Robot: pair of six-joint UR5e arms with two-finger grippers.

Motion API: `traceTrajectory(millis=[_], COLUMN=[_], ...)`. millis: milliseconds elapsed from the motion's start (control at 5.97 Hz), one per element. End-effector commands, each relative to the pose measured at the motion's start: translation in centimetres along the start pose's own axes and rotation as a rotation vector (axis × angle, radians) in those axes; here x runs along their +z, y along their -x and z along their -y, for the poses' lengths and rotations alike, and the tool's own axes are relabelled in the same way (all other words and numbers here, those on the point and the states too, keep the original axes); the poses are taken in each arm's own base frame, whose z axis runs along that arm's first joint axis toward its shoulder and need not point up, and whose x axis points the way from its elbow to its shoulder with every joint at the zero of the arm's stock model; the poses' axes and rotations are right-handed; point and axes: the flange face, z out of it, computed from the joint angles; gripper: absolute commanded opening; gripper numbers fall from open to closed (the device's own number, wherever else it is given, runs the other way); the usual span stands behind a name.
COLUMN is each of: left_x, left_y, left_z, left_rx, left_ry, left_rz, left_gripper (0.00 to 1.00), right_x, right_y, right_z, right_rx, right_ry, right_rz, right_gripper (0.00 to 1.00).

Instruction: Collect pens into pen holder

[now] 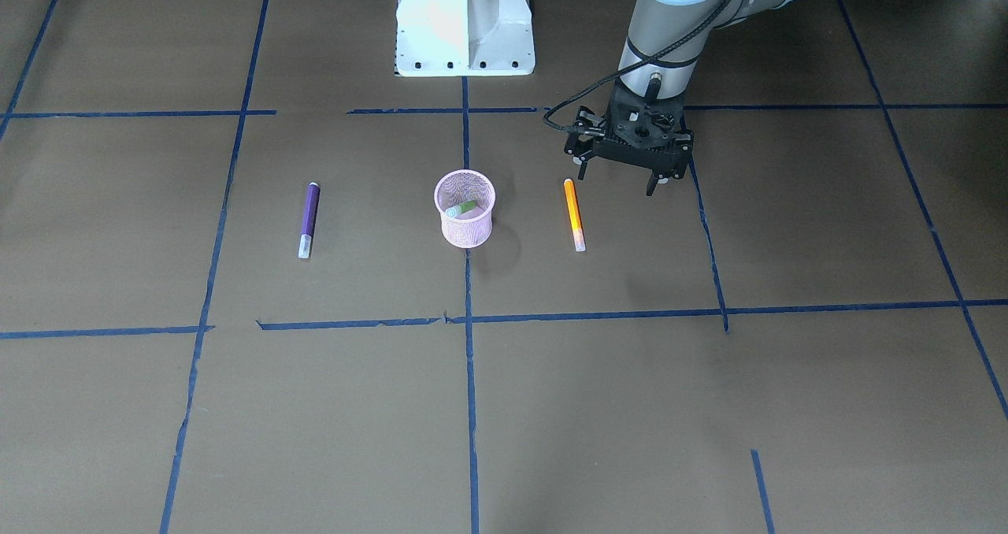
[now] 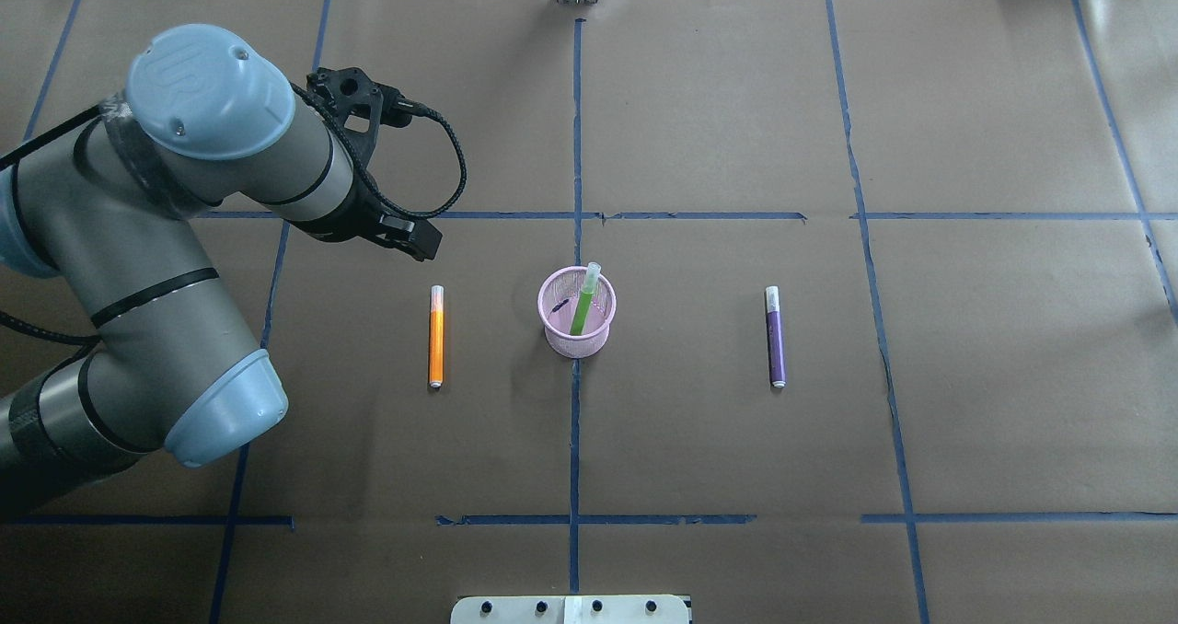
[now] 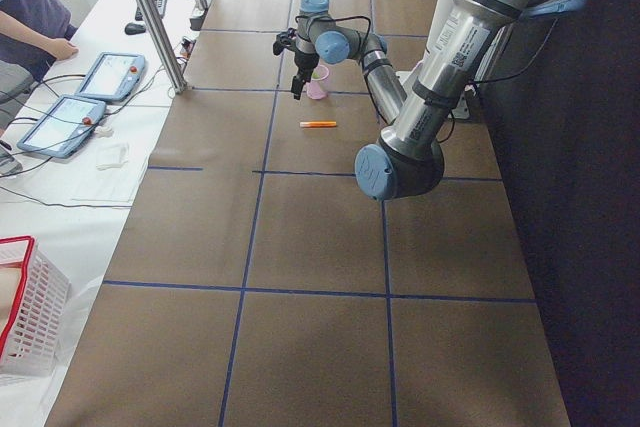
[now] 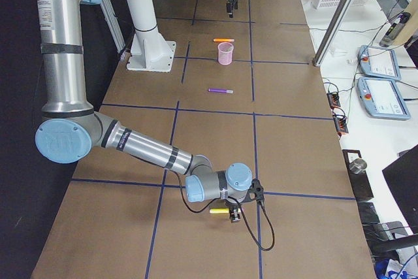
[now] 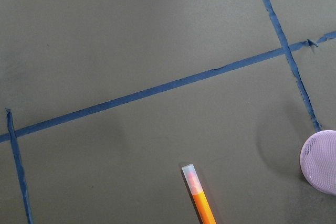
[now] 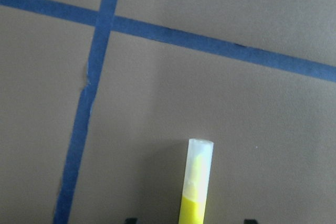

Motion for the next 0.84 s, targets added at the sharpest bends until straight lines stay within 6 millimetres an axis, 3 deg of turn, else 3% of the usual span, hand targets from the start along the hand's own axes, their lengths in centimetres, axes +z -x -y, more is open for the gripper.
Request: traceTrajectory(millis=[0, 168, 335, 670], left_x=[0.0, -0.1, 0.0, 0.0], left_y=[-0.1, -0.2, -0.1, -0.1], left_z=[0.0, 0.0, 0.0, 0.0], left_rx=[0.0, 0.001, -0.002, -0.003], left_ry=[-0.001, -0.002, 0.0, -0.001], left_rz=[-0.001, -0.003, -0.001, -0.002], left_gripper=[1.0, 1.0, 1.0, 1.0], right_x=[0.8, 0.8, 0.8, -0.8], right_y=[0.2, 0.3, 0.3, 1.6], right_z=[-0.1, -0.1, -0.1, 1.1], right_rx=[-0.007, -0.009, -0.009, -0.037], right_ry=[0.015, 0.015, 0.015, -0.023], right_rz=[-0.001, -0.001, -0.001, 0.006], right_gripper=[0.64, 0.23, 0.04, 0.0])
